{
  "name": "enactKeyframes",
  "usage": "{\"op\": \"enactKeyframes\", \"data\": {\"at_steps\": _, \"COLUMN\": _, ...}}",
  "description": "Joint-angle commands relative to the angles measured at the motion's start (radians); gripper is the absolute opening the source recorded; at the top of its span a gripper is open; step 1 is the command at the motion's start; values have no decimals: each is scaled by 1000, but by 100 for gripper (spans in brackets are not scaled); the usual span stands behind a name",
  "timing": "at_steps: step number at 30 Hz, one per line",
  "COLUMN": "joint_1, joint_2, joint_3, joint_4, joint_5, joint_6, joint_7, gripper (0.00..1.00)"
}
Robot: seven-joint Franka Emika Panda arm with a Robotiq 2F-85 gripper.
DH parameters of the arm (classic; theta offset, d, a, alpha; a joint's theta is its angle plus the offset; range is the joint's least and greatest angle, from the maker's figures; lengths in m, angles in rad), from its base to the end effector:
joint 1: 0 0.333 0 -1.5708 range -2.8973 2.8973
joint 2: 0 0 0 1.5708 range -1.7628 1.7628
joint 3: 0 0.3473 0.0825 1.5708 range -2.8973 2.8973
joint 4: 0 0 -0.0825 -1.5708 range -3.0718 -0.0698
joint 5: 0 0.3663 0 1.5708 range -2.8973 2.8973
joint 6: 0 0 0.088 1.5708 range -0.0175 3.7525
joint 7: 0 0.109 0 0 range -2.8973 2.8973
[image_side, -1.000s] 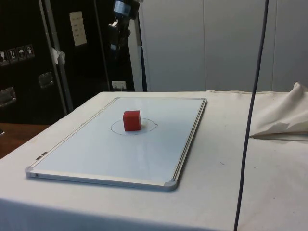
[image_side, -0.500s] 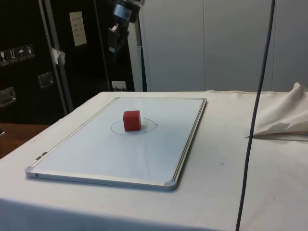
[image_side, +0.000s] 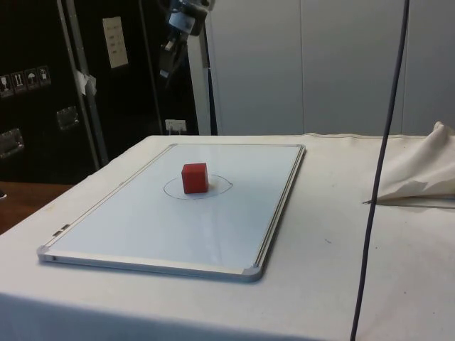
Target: Push the cube into the marked area.
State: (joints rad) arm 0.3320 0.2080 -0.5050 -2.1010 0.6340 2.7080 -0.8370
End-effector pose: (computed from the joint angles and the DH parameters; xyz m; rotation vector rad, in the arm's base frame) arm 0.5861 -0.1090 0.4159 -2.9851 -0.2611 -0.7867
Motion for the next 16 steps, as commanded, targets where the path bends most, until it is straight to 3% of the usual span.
{"op": "enactKeyframes", "data": {"at_steps": 1, "joint_1": 2, "joint_2": -1, "joint_3": 3, "joint_4": -5, "joint_5": 3, "joint_6": 22, "joint_7": -15, "gripper": 0}}
{"op": "enactKeyframes", "data": {"at_steps": 16, "joint_1": -1, "joint_2": -2, "joint_3": 7, "joint_4": -3, "joint_5": 8, "joint_6": 22, "joint_7": -125, "gripper": 0}}
